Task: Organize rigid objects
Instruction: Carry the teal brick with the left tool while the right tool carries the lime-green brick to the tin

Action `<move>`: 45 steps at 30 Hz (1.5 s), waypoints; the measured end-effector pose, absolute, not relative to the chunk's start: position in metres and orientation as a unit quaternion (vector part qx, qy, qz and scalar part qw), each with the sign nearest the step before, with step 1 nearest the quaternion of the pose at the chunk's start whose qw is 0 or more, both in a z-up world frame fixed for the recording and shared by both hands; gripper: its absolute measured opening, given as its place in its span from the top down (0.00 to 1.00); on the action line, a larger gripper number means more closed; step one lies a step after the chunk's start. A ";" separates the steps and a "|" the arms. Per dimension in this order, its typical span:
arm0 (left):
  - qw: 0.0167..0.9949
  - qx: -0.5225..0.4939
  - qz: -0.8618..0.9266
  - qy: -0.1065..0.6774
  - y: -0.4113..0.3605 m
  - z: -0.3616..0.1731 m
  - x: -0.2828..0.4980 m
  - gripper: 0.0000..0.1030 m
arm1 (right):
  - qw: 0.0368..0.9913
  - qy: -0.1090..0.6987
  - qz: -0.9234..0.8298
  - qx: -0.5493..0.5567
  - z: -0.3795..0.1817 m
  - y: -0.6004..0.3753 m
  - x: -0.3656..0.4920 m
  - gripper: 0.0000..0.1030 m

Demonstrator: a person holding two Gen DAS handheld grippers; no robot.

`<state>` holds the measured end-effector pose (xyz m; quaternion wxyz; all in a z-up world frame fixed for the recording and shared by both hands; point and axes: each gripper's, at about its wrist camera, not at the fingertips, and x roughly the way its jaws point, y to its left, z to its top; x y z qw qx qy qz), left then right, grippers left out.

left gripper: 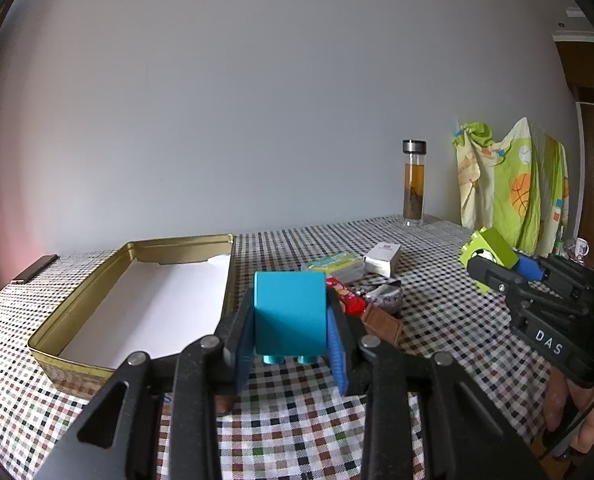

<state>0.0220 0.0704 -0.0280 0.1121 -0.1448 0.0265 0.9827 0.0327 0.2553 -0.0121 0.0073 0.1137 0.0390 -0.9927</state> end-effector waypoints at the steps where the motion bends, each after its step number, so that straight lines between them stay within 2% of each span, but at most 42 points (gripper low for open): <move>1: 0.112 -0.141 0.983 0.026 0.070 -0.028 0.023 0.70 | 0.006 0.039 -0.993 0.109 -0.012 0.255 0.034 0.67; 15: 0.083 -0.120 0.989 0.002 0.034 -0.006 0.029 0.70 | 0.053 0.043 -0.989 0.129 0.004 0.234 0.022 0.67; 27: 0.047 -0.146 0.988 -0.013 -0.015 0.008 0.003 0.70 | 0.148 0.052 -0.972 0.173 0.036 0.179 -0.030 0.67; 45: 0.039 -0.217 0.975 -0.016 -0.051 0.000 -0.056 0.70 | 0.197 0.076 -0.946 0.244 0.033 0.113 -0.100 0.67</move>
